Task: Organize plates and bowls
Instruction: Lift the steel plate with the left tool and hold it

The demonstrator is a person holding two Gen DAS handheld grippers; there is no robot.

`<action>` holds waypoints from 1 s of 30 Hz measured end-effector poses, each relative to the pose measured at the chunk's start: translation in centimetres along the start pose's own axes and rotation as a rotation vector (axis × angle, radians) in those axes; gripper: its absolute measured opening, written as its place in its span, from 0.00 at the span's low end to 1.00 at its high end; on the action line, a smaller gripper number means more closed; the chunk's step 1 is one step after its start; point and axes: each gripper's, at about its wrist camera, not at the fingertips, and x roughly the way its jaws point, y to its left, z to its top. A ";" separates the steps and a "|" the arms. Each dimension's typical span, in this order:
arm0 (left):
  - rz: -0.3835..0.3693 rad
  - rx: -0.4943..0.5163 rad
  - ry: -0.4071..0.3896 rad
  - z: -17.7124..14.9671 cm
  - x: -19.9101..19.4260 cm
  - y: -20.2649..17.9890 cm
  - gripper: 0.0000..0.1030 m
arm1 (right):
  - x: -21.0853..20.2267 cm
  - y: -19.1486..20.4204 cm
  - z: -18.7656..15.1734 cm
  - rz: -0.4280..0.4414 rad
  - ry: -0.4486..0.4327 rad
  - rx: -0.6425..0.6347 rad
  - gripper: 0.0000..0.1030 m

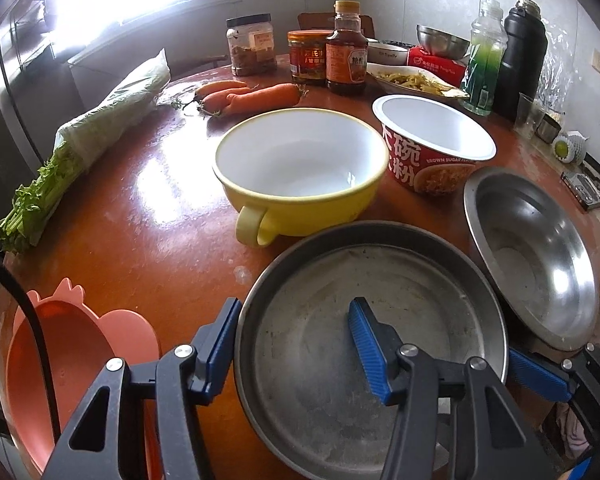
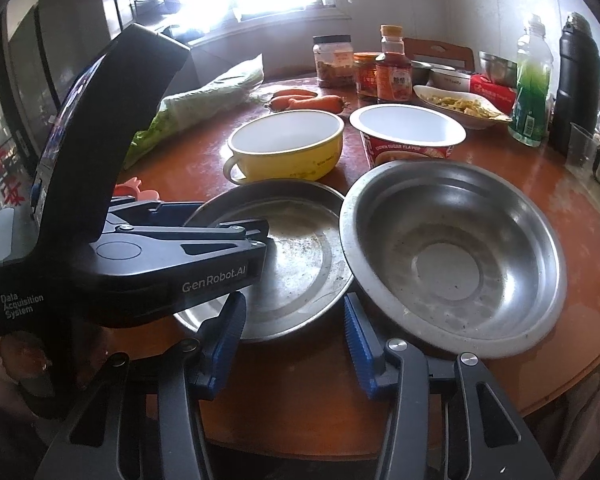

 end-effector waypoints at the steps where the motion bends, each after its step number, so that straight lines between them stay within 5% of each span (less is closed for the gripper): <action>1: 0.002 0.001 -0.004 0.0 0.1 0.0 0.54 | 0.1 0.1 0.1 -0.010 -0.003 0.006 0.50; 30: -0.004 -0.039 -0.022 -1.1 -1.0 1.1 0.53 | 0.1 0.4 -0.2 -0.013 -0.015 0.005 0.49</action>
